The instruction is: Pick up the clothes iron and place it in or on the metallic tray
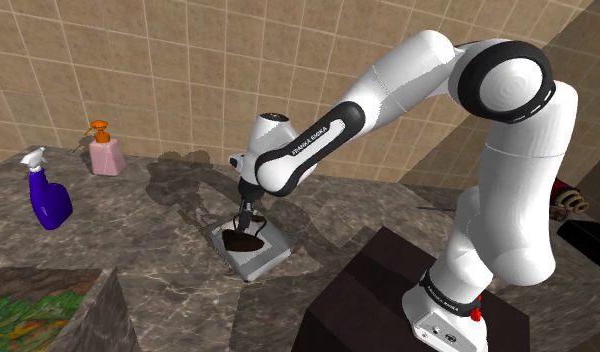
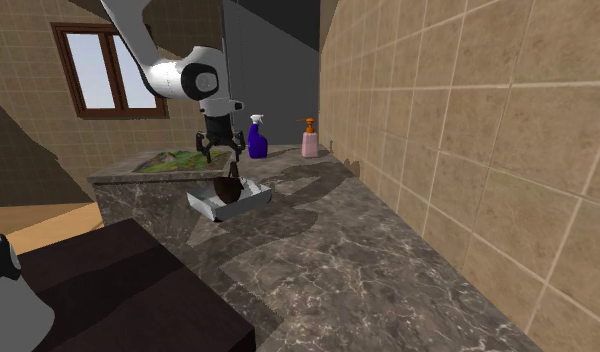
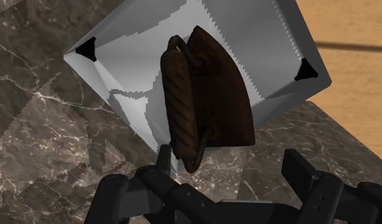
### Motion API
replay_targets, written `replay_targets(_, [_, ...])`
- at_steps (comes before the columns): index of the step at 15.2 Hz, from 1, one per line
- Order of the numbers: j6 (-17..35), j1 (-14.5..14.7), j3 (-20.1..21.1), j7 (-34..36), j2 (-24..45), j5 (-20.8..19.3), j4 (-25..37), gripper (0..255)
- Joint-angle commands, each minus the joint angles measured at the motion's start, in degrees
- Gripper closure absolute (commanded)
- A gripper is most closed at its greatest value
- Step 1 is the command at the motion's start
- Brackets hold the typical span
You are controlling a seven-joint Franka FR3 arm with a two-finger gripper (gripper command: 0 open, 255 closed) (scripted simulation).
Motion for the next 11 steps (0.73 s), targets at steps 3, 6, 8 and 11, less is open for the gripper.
replay_targets(3, [-5.02, 0.26, -0.87, 1.05, -5.72, -1.49, -0.66, 0])
replay_targets(6, [-5.02, 0.24, -0.85, 1.05, -5.72, -1.50, -0.66, 0])
replay_targets(8, [-5.02, 0.24, -0.85, 1.05, -5.72, -1.50, -0.66, 0])
replay_targets(11, [-5.01, 0.24, -0.85, 1.05, -5.71, -1.49, -0.66, 0])
